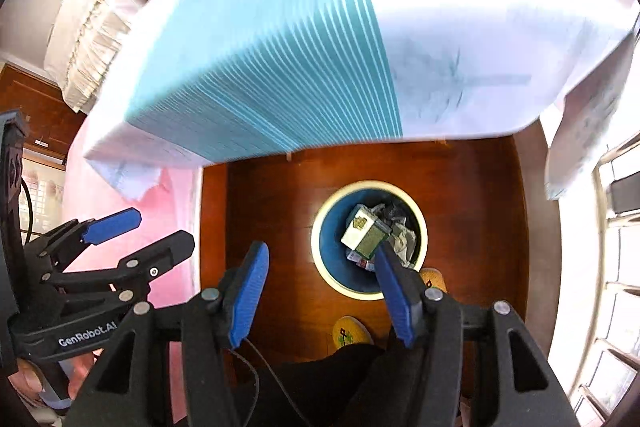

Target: Collect trash

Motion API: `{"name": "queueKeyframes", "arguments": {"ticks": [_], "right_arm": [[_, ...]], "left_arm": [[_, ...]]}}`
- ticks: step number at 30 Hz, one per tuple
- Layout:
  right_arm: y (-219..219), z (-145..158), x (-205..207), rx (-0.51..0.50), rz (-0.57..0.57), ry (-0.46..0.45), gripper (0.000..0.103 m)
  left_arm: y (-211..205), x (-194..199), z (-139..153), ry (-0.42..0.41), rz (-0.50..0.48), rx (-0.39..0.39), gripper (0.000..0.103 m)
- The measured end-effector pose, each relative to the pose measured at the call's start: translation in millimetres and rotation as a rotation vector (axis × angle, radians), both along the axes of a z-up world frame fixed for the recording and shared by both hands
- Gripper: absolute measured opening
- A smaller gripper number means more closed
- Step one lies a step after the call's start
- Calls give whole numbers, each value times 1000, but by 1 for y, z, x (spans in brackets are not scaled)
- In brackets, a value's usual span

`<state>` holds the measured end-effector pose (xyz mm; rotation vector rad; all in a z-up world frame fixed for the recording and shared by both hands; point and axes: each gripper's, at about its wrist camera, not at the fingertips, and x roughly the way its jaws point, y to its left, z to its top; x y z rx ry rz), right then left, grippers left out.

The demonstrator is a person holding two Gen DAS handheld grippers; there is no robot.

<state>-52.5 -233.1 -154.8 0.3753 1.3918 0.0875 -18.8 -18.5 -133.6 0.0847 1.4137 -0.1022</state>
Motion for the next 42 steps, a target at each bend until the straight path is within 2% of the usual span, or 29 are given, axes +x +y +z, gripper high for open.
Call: {"name": "queueKeyframes", "arguments": {"ticks": [4, 9, 18, 27, 35, 42], "right_arm": [[3, 32, 7, -29, 21, -32, 56], [1, 65, 16, -48, 13, -69, 55], [5, 119, 29, -79, 5, -139, 56], [4, 178, 43, -111, -38, -224, 55], [13, 230, 50, -133, -55, -330, 56], [26, 251, 43, -190, -46, -401, 56]], "left_arm": [[2, 7, 47, -58, -4, -18, 78], [9, 12, 85, -114, 20, -46, 78], [21, 16, 122, -169, 76, -77, 78], [24, 24, 178, -274, 113, -96, 78], [20, 17, 221, -368, 123, -80, 78], [18, 10, 231, -412, 140, -58, 78]]}}
